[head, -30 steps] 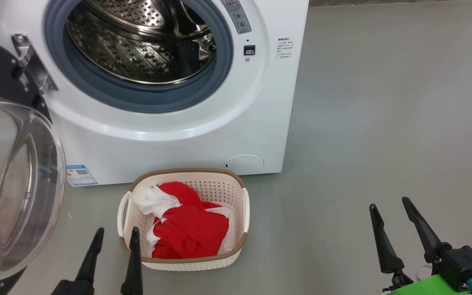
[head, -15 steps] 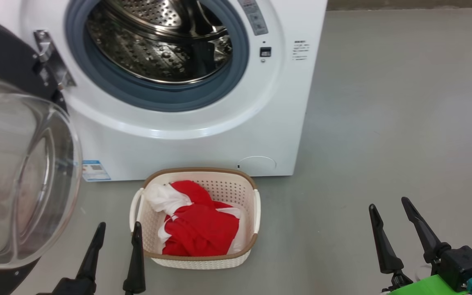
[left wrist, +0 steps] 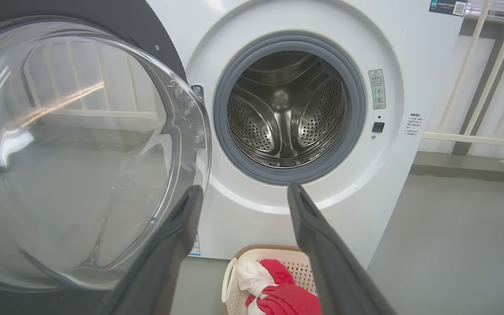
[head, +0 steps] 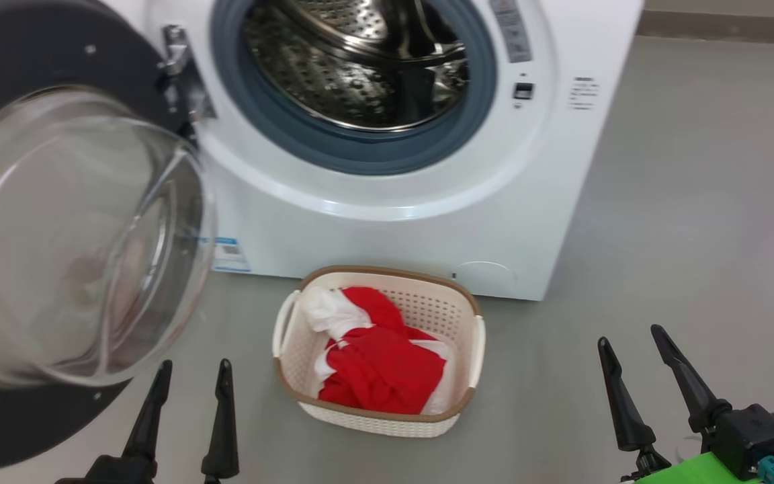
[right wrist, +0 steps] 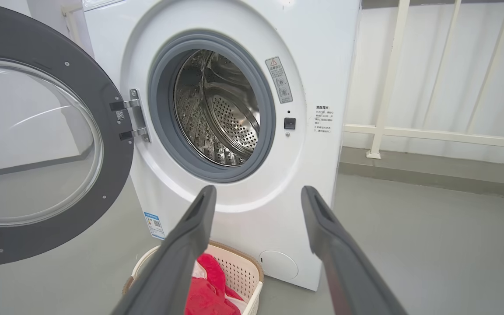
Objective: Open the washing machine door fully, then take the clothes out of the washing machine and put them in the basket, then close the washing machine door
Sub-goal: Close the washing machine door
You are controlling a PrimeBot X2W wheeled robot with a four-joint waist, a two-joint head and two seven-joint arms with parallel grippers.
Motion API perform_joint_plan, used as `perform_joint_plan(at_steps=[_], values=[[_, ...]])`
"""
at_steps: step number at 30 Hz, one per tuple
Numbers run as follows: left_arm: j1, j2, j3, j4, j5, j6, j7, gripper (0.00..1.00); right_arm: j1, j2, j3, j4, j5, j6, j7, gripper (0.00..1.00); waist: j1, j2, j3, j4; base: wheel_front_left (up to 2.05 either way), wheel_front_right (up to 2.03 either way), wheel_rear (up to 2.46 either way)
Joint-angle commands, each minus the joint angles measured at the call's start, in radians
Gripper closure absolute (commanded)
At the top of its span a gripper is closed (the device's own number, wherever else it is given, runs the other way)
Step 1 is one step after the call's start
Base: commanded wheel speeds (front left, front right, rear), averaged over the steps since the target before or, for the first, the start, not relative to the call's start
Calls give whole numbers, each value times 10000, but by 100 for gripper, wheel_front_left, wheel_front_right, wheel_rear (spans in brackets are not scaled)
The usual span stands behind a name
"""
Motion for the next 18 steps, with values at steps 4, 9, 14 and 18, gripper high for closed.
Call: perform_joint_plan(at_steps=[4, 9, 14, 18], values=[[-228, 75, 301, -365, 142, 152, -90, 0, -300, -129, 268, -219, -126, 63, -65, 0, 0, 0, -41, 994, 0, 0, 0], [-219, 78, 340, -393, 117, 204, -90, 0, -293, -129, 303, -246, -111, 63, -65, 0, 0, 0, -54, 1587, 0, 0, 0], [-198, 85, 352, -424, 127, 285, -90, 0, -292, -129, 310, -206, -108, 63, -65, 0, 0, 0, -64, 2115, 0, 0, 0], [-164, 89, 391, -422, 111, 361, -90, 0, -303, -129, 307, -193, -114, 63, -65, 0, 0, 0, -56, 2442, 0, 0, 0]])
